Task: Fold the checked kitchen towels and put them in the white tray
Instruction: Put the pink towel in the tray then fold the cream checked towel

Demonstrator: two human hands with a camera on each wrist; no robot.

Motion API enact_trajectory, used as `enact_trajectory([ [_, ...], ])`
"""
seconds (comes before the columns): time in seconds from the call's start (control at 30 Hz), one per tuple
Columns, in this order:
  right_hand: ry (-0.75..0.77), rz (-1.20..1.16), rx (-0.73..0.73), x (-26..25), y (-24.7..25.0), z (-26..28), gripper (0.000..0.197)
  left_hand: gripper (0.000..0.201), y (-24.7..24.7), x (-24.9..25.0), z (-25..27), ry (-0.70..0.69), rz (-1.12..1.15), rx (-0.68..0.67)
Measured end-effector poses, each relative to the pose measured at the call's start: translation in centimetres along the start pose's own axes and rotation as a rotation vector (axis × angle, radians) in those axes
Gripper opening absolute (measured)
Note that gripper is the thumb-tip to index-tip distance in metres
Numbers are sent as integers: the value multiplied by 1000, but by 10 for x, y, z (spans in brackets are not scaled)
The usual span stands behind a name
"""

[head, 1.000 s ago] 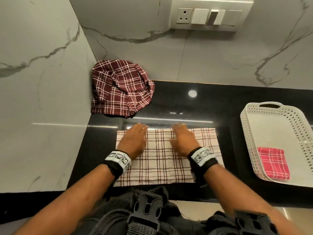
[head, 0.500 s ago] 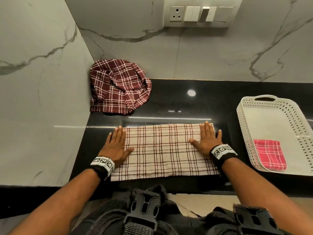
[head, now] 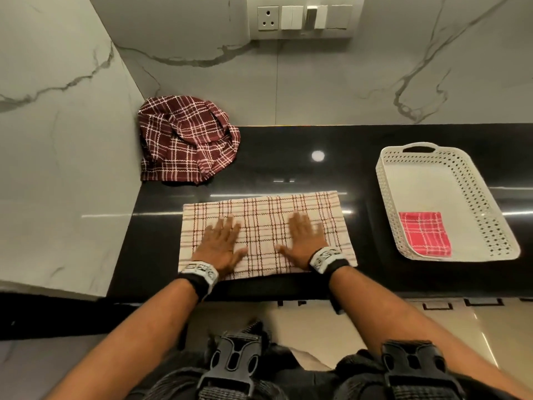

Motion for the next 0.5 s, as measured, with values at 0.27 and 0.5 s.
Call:
enact_trajectory([
  [0.27, -220, -44, 79, 78, 7, 42, 84, 78, -18, -75, 55, 224, -12, -16],
  [0.5, 180, -100, 73, -78, -30, 46, 64, 68, -1, 61, 36, -50, -13, 118],
])
Point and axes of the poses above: each hand's wrist, its own z-axis away from the middle knuckle, its own y-axis out of the back of the hand, x = y × z, the point moved 10 cm from there along -z, towards the middle knuckle, and after that the axes turned 3 degrees about y, right-handed, at the moved point
